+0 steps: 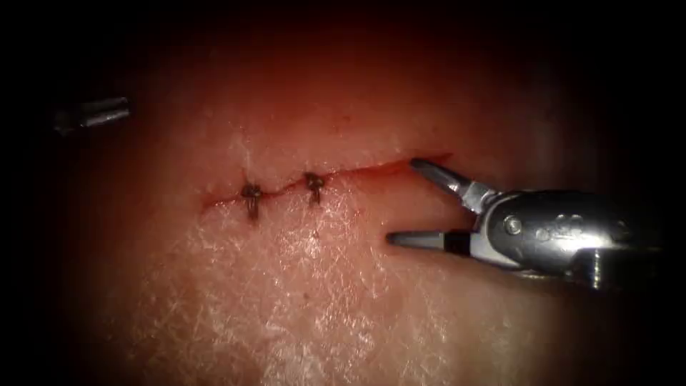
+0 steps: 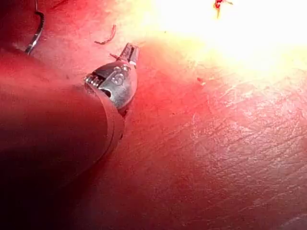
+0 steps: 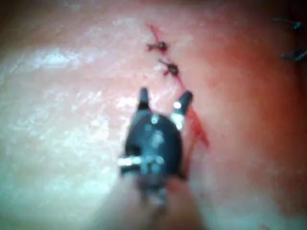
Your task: Wound Closure
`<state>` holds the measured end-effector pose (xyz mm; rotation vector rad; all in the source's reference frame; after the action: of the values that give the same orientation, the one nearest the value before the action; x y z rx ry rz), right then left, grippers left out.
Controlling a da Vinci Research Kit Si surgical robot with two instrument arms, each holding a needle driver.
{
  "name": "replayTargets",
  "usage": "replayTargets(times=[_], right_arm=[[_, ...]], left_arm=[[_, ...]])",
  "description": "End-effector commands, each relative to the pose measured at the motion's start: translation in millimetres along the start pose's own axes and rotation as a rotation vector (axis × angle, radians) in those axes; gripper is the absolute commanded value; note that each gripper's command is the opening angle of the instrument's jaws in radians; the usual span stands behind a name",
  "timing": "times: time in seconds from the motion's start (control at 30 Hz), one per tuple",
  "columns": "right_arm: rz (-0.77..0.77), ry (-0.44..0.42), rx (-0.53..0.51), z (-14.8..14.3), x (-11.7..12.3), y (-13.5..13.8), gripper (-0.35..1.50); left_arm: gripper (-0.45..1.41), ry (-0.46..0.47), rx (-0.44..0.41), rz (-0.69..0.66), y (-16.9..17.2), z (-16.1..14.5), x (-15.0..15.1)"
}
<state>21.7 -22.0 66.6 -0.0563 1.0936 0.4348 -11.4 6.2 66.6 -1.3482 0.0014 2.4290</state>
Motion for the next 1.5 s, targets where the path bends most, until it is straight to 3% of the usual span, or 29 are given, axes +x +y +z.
replayTargets(times=[0.03, 0.1, 0.2, 0.37, 0.4, 0.43, 0.57, 0.7, 0.73, 0.83, 0.9, 1.07, 1.1, 1.23, 1.37, 1.5], right_arm=[[0.0, 0.002, 0.003, 0.6, -0.5, -0.9, 1.36], [0.005, 0.002, 0.003, 0.6, -0.6, -1.1, 1.36], [0.015, 0.006, 0.003, 0.3, -0.7, -1.4, 1.36], [0.027, 0.006, 0.003, 0.1, -0.8, -1.2, 1.38], [0.032, 0.006, 0.005, -0.2, -1.0, -1.0, 1.4], [0.032, 0.006, 0.005, -0.2, -1.0, -1.0, 1.4], [0.039, 0.006, 0.001, -0.6, -1.1, -0.7, 1.4], [0.04, 0.009, -0.001, -0.8, -1.1, -0.6, 1.4], [0.046, 0.009, 0.0, -0.9, -1.2, -0.5, 1.4], [0.053, 0.008, 0.001, -1.1, -1.1, -0.2, 1.4], [0.058, 0.007, 0.003, -1.5, -0.9, 0.3, 1.41], [0.065, 0.009, 0.016, -1.9, -0.3, 0.9, 1.43], [0.07, 0.021, 0.048, -2.0, 0.1, 1.3, 1.38], [0.017, 0.041, 0.076, -2.2, 1.1, 2.2, 1.33], [-0.024, 0.06, 0.075, -2.6, 2.0, 3.3, 1.31], [-0.078, 0.102, 0.061, -4.0, 2.3, 4.6, 1.25]], left_arm=[[0.29, -0.015, -0.009, -0.04, 0.4, 1.0, -0.5], [0.73, -0.051, -0.025, -0.135, 0.9, 1.4, -0.6], [0.98, -0.106, -0.046, -0.199, 1.6, 1.0, -0.2], [1.03, -0.14, -0.068, -0.217, 2.4, -0.5, 1.6], [1.05, -0.161, -0.086, -0.234, 3.4, -2.0, 4.0], [1.05, -0.161, -0.086, -0.234, 3.4, -2.0, 4.0], [1.03, -0.186, -0.128, -0.243, 6.1, -4.6, 9.8], [1.03, -0.185, -0.142, -0.225, 6.7, -5.5, 13.1], [1.01, -0.151, -0.137, -0.21, 7.1, -5.7, 15.4], [1.01, -0.099, -0.137, -0.203, 7.6, -5.4, 17.1], [0.98, 0.014, -0.141, -0.183, 8.7, -4.2, 19.2], [0.98, 0.12, -0.16, -0.168, 9.8, -1.4, 20.7], [0.98, 0.153, -0.17, -0.159, 10.0, 0.4, 21.1], [0.99, 0.192, -0.182, -0.139, 10.1, 2.3, 20.7], [0.94, 0.179, -0.146, -0.121, 9.6, 3.6, 19.0], [0.91, 0.179, -0.139, -0.093, 7.8, 4.4, 15.2]])
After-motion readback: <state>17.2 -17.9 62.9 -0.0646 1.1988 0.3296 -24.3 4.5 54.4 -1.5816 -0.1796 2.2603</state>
